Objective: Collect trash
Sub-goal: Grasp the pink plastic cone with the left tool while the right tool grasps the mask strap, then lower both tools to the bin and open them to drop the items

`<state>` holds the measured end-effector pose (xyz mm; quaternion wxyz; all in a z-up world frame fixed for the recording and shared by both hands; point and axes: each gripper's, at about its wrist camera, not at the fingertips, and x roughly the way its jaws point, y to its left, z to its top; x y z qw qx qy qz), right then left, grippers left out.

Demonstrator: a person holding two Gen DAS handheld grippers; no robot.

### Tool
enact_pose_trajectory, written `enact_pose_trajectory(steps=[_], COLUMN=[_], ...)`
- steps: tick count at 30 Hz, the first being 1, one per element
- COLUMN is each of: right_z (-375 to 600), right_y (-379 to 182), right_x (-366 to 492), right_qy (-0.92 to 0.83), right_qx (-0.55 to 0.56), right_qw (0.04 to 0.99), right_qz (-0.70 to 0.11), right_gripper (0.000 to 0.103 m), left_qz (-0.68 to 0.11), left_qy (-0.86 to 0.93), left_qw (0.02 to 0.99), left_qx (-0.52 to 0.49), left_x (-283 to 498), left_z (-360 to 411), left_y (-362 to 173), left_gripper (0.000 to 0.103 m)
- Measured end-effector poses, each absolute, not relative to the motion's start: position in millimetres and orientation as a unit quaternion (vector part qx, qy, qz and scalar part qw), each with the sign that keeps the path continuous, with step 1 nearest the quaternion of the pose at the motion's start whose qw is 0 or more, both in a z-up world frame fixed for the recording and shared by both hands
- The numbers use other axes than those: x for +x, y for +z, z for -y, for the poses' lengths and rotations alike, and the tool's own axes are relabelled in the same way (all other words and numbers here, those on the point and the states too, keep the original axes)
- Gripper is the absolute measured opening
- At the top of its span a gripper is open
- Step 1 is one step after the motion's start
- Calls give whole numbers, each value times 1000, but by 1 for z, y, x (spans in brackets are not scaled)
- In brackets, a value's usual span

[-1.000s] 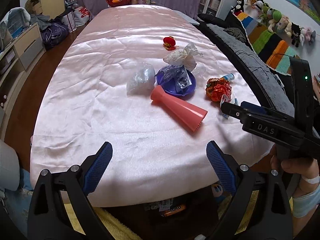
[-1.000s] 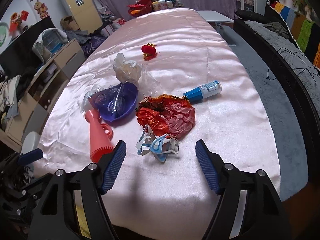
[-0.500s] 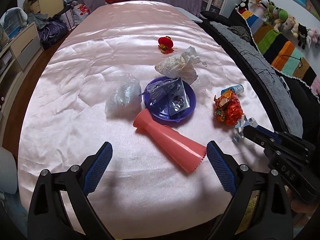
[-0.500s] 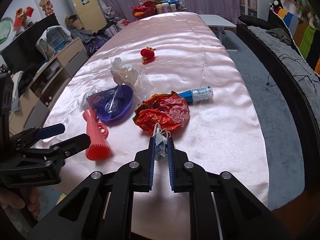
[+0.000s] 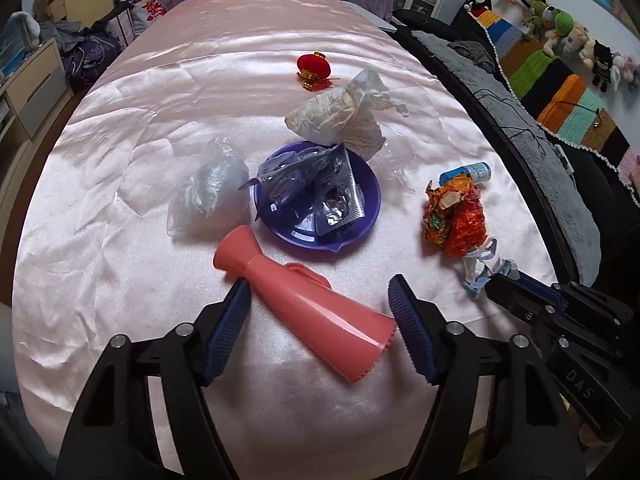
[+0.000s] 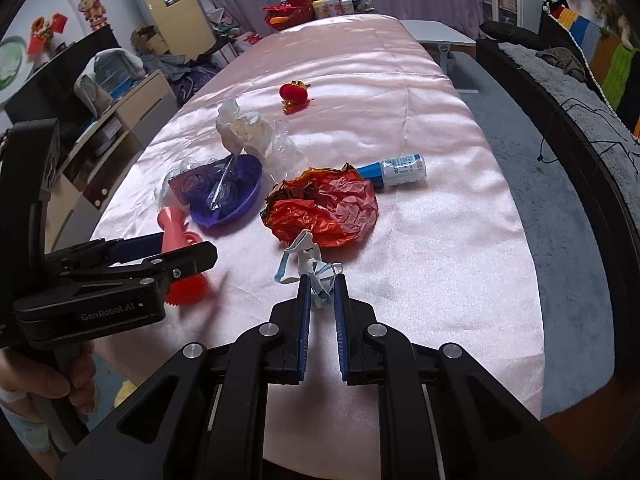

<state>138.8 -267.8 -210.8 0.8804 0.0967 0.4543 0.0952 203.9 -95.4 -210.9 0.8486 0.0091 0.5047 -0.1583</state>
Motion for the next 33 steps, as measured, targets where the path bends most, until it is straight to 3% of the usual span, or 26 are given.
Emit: enact_pose_trajectory(steps=[9, 33], right_z=[265, 245], right_y=[-205, -180], right_x=[120, 42], right_qy=[102, 108], right_qx=[102, 85], right_qw=[882, 893], right_qz=[-450, -429], right_gripper=[13, 13], left_qz=[-508, -496], left_qy=[-184, -172], left_qw=[841, 850], left_qx=[20, 39], left_x=[187, 68], left_z=[104, 66], left_y=[-205, -196], left_gripper=[40, 36])
